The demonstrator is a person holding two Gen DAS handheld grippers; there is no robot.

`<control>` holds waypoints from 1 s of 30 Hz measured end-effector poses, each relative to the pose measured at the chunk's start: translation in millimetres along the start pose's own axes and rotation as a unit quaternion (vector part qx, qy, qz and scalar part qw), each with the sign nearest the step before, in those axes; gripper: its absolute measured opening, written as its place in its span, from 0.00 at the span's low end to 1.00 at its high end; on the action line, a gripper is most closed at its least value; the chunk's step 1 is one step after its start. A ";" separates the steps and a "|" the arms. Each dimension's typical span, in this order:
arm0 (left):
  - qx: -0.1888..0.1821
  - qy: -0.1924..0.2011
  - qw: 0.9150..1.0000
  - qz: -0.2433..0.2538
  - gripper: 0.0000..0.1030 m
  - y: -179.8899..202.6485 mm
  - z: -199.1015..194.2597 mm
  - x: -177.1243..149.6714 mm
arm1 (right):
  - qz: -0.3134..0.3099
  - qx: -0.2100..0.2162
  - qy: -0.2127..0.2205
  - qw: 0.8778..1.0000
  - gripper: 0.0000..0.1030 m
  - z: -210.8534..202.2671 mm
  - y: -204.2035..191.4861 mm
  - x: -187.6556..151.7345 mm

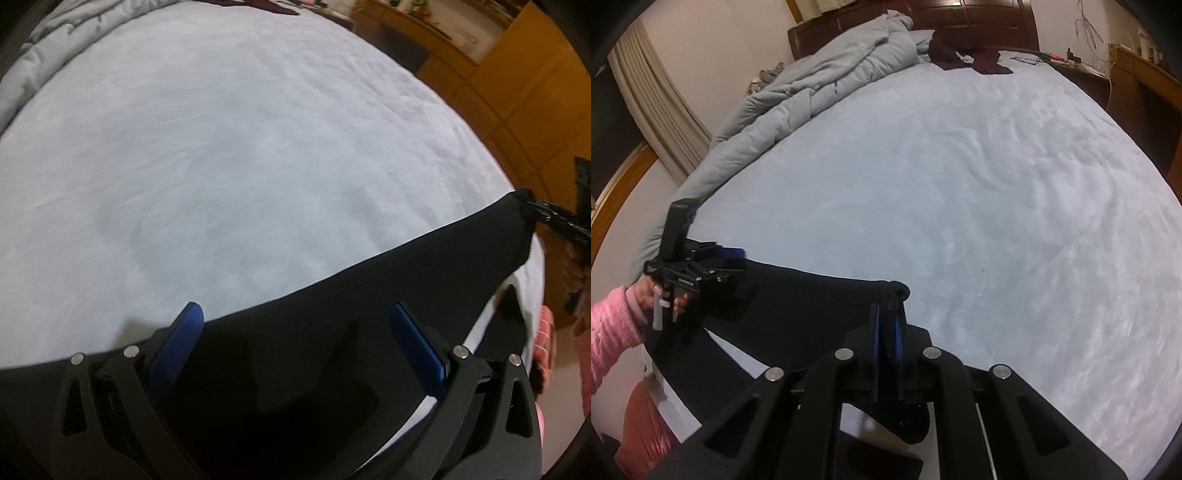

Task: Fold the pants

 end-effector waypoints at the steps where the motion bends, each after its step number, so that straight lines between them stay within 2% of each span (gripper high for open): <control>1: -0.007 -0.001 1.000 0.006 0.97 -2.9 0.3 1.1 | -0.001 0.003 0.004 1.000 0.07 -2.2 -1.3 0.0; 4: -0.021 -0.003 0.999 0.035 0.97 -1.0 5.1 7.9 | -0.003 0.013 0.013 1.000 0.07 -7.4 -3.3 3.1; 7: -0.074 0.007 0.995 0.064 0.97 16.4 -4.7 15.3 | -0.006 0.015 0.016 1.000 0.07 -11.3 -4.9 1.7; 8: -0.081 0.006 0.994 0.075 0.97 21.7 -4.7 15.8 | -0.006 0.015 0.017 1.000 0.07 -11.6 -4.8 2.6; 9: -0.082 -0.001 0.993 0.088 0.97 26.5 -3.3 14.8 | -0.009 0.018 0.020 1.000 0.07 -12.0 -5.4 3.2; 12: -0.084 -0.054 0.985 0.142 0.97 42.3 10.4 -0.4 | -0.007 0.023 0.025 0.999 0.07 -12.7 -6.4 5.1; 15: -0.068 -0.066 0.981 0.170 0.97 43.3 15.7 -5.7 | -0.011 0.028 0.029 0.999 0.07 -15.8 -9.0 6.4; 17: -0.070 -0.069 0.980 0.172 0.95 43.9 14.7 -6.7 | -0.011 0.031 0.034 0.999 0.07 -19.8 -9.8 6.7; 19: -0.073 -0.077 0.980 0.169 0.84 44.3 12.3 -8.7 | -0.008 0.032 0.037 0.999 0.07 -22.3 -9.9 7.0; 21: -0.068 -0.101 0.978 0.168 0.22 36.8 13.3 -14.4 | -0.004 0.036 0.040 0.999 0.07 -23.5 -10.8 6.2; 22: -0.041 -0.105 0.980 0.167 0.08 30.7 15.8 -15.9 | -0.004 0.037 0.041 0.998 0.07 -23.5 -12.2 6.0; 23: -0.031 -0.100 0.982 0.154 0.06 26.8 14.3 -14.6 | -0.006 0.037 0.045 0.998 0.07 -24.1 -14.4 4.8; 25: -0.037 -0.088 0.987 0.132 0.04 25.7 4.9 -13.5 | -0.010 0.028 0.052 0.998 0.07 -26.8 -15.6 3.8; 28: -0.020 -0.038 0.993 0.109 0.04 27.1 -25.0 -16.2 | -0.009 0.021 0.068 0.997 0.07 -33.9 -15.6 -0.7; 30: -0.006 -0.002 0.994 0.105 0.04 32.2 -49.2 -24.0 | -0.021 0.006 0.074 0.997 0.07 -37.4 -17.7 -8.1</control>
Point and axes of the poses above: each gripper's, at about its wrist camera, not at the fingertips, and z roughly the way its jaws point, y to its right, x to its top, the point moved 8 cm from there along z, roughly the way its jaws point, and after that the axes turned 10 degrees about x, right-handed, at the moved point
